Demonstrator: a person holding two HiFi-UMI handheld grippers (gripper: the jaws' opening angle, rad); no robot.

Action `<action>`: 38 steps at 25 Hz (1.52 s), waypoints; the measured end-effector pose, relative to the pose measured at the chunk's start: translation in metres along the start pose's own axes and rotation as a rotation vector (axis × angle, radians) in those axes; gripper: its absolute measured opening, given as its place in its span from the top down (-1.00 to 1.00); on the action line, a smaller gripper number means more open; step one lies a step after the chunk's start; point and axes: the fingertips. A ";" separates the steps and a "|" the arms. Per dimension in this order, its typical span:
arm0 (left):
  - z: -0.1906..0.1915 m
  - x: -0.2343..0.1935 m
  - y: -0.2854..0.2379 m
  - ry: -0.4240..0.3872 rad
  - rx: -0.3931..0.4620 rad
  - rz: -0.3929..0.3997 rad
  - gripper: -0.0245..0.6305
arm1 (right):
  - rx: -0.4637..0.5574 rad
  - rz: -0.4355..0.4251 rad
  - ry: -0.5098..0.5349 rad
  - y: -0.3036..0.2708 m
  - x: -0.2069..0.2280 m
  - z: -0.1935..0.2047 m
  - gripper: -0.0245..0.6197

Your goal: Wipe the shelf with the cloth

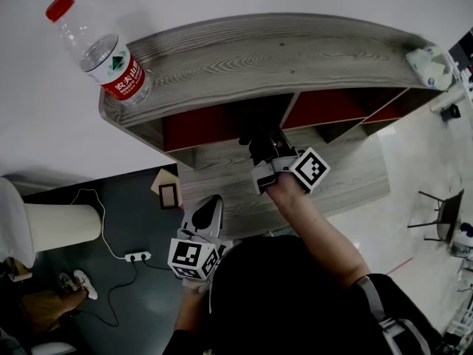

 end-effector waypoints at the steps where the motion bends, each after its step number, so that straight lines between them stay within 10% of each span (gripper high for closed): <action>1: 0.000 0.000 0.000 0.000 0.000 -0.001 0.91 | 0.003 0.007 -0.020 0.001 0.003 -0.001 0.78; 8: 0.000 -0.005 0.001 0.000 -0.006 -0.019 0.91 | 0.048 0.024 -0.067 0.000 0.003 -0.004 0.78; 28: -0.001 -0.024 0.002 0.001 -0.013 -0.039 0.91 | 0.208 -0.309 0.066 -0.008 -0.129 -0.025 0.78; 38: -0.003 -0.037 0.000 0.001 -0.017 -0.057 0.91 | 0.277 -0.274 -0.009 -0.040 -0.113 -0.033 0.79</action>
Point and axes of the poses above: the fingertips, and each gripper's own axes: y backward along the fingers, x to its right, z out of its underside, and after that the axes turned 6 degrees about x, right-handed
